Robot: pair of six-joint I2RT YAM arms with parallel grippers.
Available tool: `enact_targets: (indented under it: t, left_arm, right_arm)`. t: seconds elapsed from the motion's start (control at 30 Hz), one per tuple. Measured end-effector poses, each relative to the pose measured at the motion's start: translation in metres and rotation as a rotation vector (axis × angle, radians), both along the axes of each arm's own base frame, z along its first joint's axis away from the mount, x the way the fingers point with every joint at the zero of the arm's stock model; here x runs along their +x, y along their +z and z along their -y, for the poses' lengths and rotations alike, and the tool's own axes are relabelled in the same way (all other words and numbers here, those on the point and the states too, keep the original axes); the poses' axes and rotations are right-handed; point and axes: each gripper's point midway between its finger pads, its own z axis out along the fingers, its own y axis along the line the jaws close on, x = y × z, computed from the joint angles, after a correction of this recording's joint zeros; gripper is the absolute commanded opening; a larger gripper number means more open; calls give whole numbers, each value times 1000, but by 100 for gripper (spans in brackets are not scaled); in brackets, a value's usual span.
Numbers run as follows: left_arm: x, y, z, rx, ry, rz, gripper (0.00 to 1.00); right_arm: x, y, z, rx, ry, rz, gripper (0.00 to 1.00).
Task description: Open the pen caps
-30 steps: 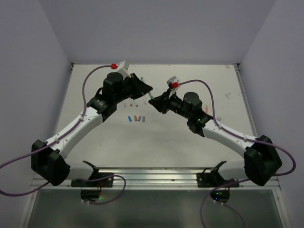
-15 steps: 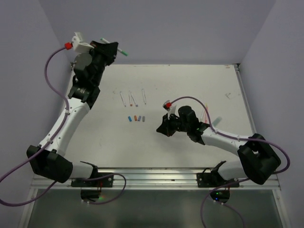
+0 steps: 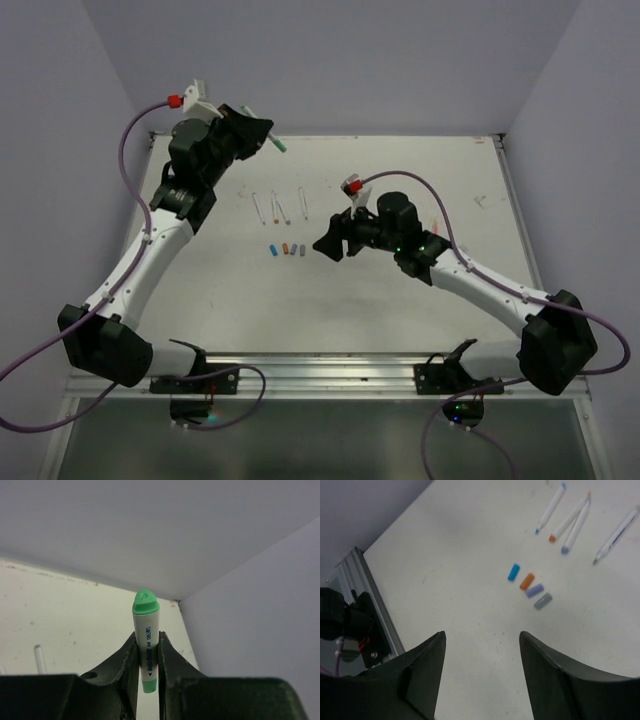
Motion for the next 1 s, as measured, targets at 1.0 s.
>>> enact_targets:
  t: [1.0]
  left_arm:
    - [-64,-94,59,201,-243,-290,0]
  right_arm:
    - [74,118,-35,-1,-29,255,61]
